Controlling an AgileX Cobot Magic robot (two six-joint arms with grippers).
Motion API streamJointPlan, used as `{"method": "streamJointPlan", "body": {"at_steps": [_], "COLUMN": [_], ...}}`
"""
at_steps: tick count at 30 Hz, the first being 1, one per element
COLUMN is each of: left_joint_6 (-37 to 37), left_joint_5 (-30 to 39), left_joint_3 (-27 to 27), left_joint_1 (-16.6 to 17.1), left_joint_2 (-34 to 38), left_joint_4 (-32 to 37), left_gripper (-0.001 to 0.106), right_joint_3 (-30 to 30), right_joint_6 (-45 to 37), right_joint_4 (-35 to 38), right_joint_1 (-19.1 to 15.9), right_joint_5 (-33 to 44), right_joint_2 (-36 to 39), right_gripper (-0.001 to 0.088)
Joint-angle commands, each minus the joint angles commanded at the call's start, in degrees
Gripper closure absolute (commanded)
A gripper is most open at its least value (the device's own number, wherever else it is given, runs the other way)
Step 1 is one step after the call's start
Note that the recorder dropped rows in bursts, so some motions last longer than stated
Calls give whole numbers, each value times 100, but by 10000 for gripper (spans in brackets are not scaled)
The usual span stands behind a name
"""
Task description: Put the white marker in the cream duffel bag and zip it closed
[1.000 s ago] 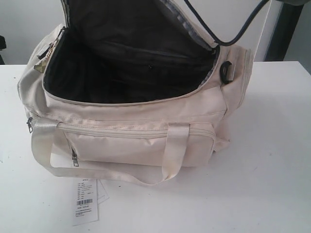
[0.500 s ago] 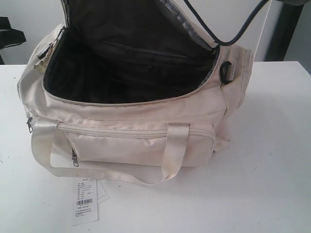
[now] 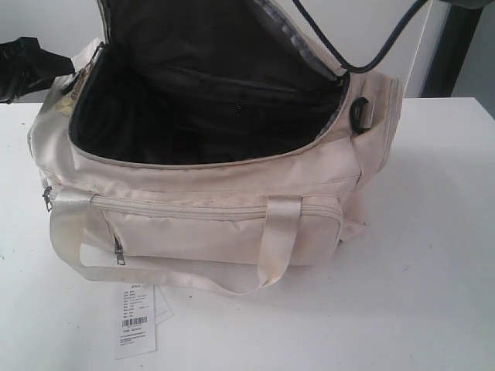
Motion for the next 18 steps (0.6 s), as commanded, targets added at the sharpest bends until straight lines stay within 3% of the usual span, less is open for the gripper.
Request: {"method": "streamJointPlan", "body": {"at_steps": [9,12,15,16,18], "left_joint_6": [501,675,765,819,908], "left_joint_5": [317,277,334,377,387], "left_joint_3": [0,0,0,0,0], "left_joint_1": [0,0,0,0,0], "left_joint_2": [130,130,130,130,130], "left_joint_4": [-396,-396,-396,-396,-396], "left_gripper": [531,724,994,1052,1053], "right_joint_3": [0,0,0,0,0], "right_joint_6": [0,0,0,0,0], "right_joint_4": [0,0,0,0,0], "right_joint_1": [0,0,0,0,0], "right_joint_5": [0,11,65,95,150], "right_joint_2": [0,0,0,0,0], "right_gripper": [868,868,868,868,868]}}
